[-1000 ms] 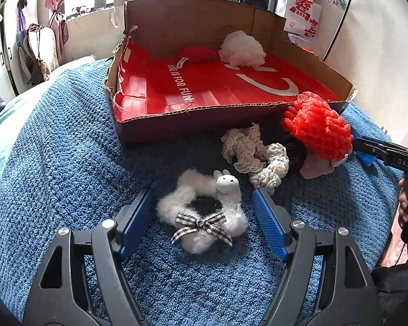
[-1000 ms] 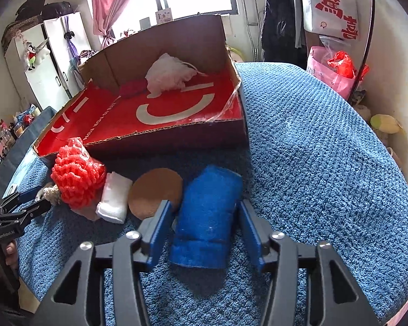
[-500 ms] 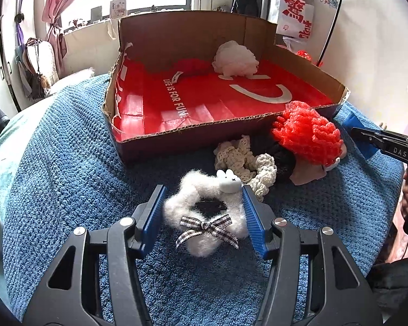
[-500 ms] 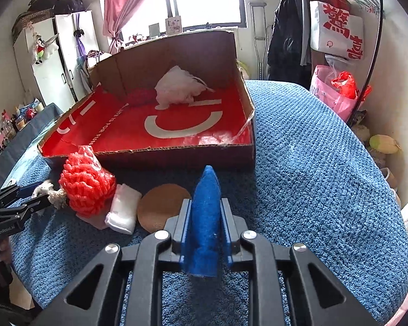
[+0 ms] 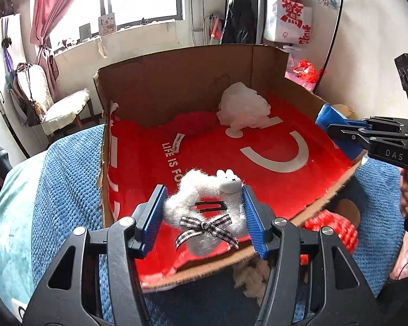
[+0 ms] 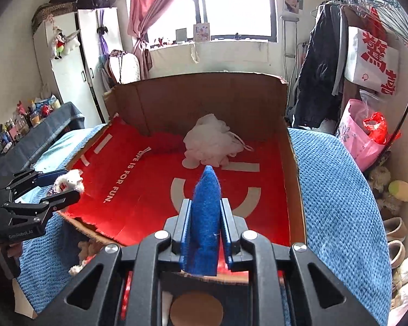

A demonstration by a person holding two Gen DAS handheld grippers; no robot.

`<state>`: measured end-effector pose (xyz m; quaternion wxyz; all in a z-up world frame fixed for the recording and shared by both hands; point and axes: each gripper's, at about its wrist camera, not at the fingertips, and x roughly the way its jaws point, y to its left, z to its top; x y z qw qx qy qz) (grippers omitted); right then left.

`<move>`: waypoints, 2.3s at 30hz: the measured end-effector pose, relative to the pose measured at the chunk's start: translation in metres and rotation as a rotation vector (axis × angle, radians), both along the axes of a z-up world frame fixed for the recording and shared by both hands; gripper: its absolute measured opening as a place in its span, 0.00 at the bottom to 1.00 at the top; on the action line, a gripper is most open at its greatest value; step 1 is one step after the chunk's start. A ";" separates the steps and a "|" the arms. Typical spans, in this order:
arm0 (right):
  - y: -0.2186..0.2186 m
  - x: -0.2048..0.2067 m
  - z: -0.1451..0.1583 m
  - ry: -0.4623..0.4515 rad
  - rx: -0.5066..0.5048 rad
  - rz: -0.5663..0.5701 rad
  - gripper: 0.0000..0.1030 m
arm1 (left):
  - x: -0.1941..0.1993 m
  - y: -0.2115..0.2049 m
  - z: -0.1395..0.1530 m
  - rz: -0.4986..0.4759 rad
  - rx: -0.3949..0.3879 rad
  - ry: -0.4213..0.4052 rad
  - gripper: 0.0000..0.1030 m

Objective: Organize soft objects
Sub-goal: 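Lower the bunny plush and blue cloth onto the red liner inside the box, then open the left tool on the bunny plush while the right tool releases the blue cloth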

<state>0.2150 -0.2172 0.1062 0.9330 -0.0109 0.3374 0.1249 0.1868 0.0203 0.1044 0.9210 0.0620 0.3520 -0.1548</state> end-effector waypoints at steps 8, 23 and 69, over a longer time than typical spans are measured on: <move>0.015 0.089 -0.018 0.182 -0.164 -0.038 0.21 | 0.085 -0.008 -0.013 0.043 0.086 0.141 0.52; 0.008 0.139 -0.043 0.347 -0.190 -0.066 0.21 | 0.142 -0.015 -0.046 0.075 0.126 0.313 0.52; 0.025 0.094 0.004 0.220 -0.175 -0.027 0.61 | 0.118 -0.023 -0.018 0.082 0.087 0.210 0.73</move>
